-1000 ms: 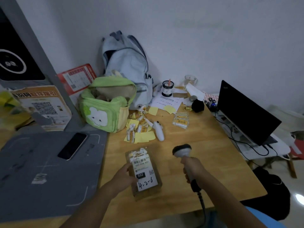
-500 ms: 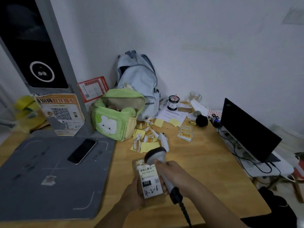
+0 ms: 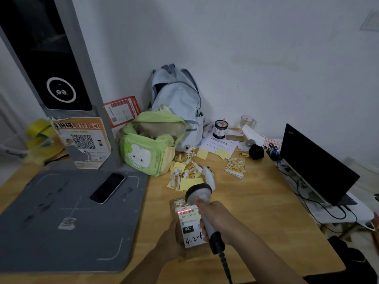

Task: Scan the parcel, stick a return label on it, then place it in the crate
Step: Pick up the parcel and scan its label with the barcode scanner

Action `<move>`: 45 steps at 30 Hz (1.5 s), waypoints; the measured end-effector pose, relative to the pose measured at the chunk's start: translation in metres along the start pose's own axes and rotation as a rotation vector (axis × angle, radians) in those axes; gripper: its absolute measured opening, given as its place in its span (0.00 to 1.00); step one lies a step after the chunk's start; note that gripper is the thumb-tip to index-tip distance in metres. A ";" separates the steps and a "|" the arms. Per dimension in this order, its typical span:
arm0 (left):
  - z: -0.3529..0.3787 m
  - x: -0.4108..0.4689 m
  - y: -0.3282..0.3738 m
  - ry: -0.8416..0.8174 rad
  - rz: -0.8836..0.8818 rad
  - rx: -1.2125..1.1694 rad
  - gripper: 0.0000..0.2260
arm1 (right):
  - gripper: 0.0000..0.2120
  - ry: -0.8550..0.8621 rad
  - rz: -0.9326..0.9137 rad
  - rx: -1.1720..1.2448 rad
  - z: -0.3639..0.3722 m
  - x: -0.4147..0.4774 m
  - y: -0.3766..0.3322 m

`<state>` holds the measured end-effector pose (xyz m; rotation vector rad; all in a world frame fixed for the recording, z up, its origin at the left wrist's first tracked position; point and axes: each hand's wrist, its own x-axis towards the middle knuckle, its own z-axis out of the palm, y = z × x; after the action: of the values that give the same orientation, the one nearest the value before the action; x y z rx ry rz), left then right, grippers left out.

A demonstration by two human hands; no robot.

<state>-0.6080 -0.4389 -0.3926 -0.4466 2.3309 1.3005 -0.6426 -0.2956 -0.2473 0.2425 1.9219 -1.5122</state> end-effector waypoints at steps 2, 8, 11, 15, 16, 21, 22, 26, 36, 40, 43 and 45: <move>0.000 -0.001 0.000 -0.001 -0.004 0.000 0.51 | 0.20 -0.020 0.007 0.002 0.000 0.001 0.002; 0.000 0.000 -0.001 -0.010 -0.017 0.002 0.51 | 0.17 -0.044 0.000 0.015 0.001 0.002 0.003; -0.001 0.000 0.000 -0.008 -0.026 0.008 0.52 | 0.18 -0.034 -0.001 -0.004 0.002 0.002 0.002; -0.001 -0.001 0.002 -0.006 -0.041 0.011 0.51 | 0.19 -0.018 0.006 -0.020 0.000 0.006 0.004; -0.001 -0.001 0.002 -0.009 -0.042 0.005 0.50 | 0.20 -0.008 0.009 -0.032 -0.001 0.009 0.006; -0.004 -0.003 0.007 -0.049 -0.067 -0.011 0.47 | 0.23 0.096 0.036 -0.154 -0.020 0.030 0.025; -0.006 -0.003 0.008 -0.051 -0.063 -0.017 0.46 | 0.21 0.119 0.043 -0.206 -0.025 0.034 0.029; -0.011 -0.005 0.013 -0.017 -0.040 -0.067 0.42 | 0.10 0.155 -0.059 -0.494 -0.052 0.050 0.057; -0.008 -0.010 0.016 0.006 -0.090 -0.086 0.35 | 0.24 0.157 0.166 -0.998 -0.108 0.077 0.134; -0.007 -0.010 0.015 0.026 -0.092 -0.095 0.34 | 0.16 0.155 0.191 -1.078 -0.107 0.086 0.156; -0.006 -0.012 0.015 0.044 -0.088 -0.103 0.33 | 0.15 0.191 0.216 -1.051 -0.101 0.089 0.167; -0.005 -0.014 0.014 0.052 -0.085 -0.113 0.33 | 0.13 0.202 0.205 -1.028 -0.096 0.090 0.171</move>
<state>-0.6039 -0.4351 -0.3728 -0.6163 2.2613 1.4005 -0.6578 -0.1772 -0.4271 0.1142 2.4740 -0.2529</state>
